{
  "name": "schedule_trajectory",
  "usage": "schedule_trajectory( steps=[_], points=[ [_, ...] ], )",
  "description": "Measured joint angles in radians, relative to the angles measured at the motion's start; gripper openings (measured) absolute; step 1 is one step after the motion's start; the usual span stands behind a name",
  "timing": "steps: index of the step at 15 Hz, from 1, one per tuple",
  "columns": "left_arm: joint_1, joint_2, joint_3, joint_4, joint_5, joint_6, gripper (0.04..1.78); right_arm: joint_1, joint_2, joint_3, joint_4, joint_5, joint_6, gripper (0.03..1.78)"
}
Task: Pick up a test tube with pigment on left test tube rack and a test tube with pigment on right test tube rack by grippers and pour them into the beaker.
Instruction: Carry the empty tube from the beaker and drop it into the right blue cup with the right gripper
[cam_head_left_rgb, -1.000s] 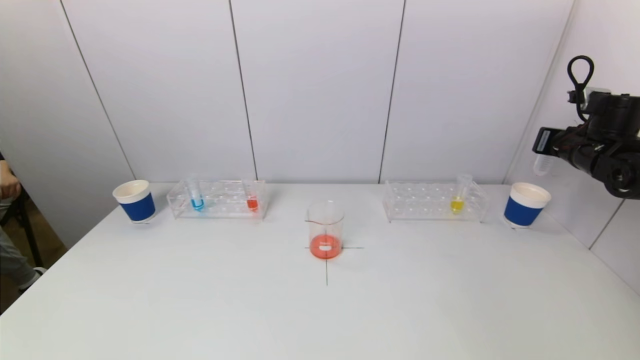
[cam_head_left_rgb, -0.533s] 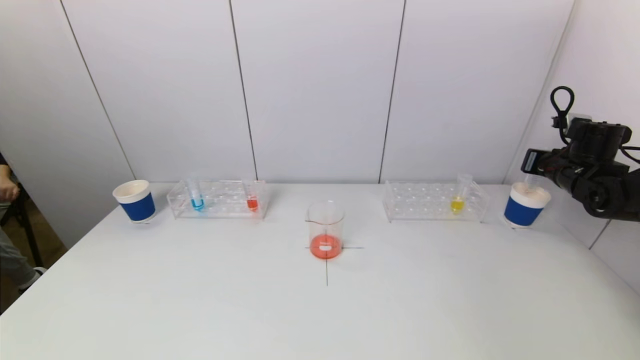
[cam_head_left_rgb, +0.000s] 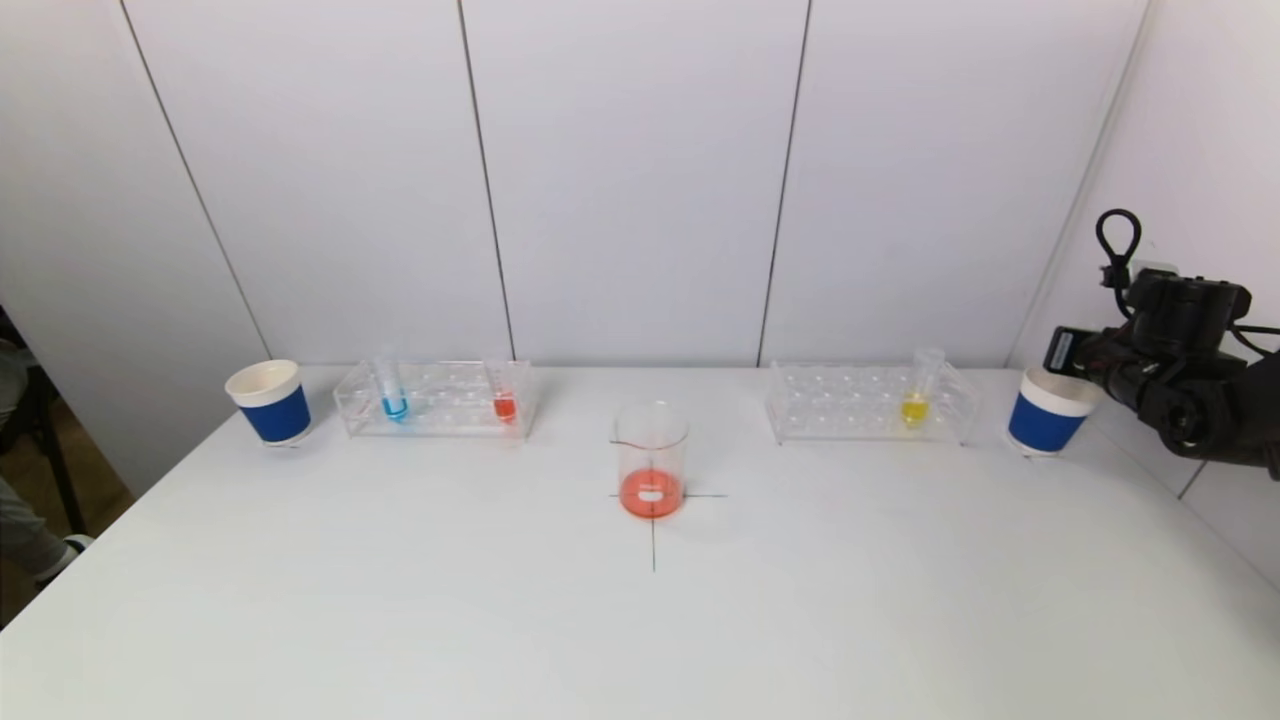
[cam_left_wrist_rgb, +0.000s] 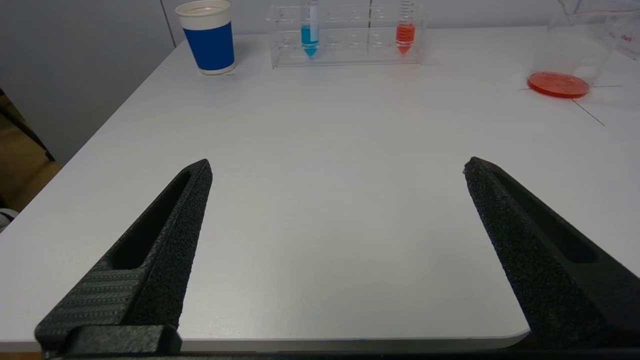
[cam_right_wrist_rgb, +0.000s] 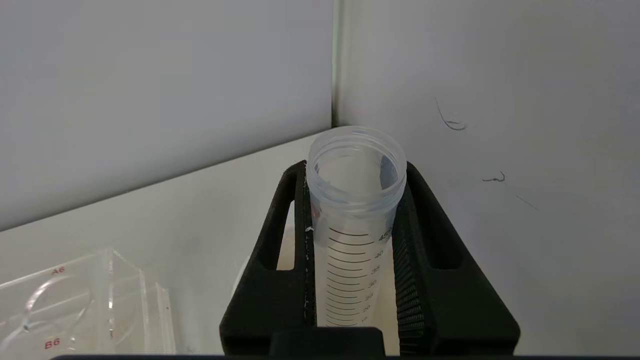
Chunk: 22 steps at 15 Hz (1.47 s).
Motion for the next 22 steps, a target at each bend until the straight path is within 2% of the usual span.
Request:
schedule_trajectory(
  steps=[17,20,22],
  points=[
    [0.000,0.000,0.000,0.000,0.000,0.000,1.76,-0.002,0.005,0.034,-0.042,0.006,0.005,0.50],
    [0.000,0.000,0.000,0.000,0.000,0.000,1.76,-0.002,0.006,0.032,-0.042,0.006,0.010,0.64],
    [0.000,0.000,0.000,0.000,0.000,0.000,1.76,-0.003,0.006,0.032,-0.043,0.007,0.009,0.85]
  ],
)
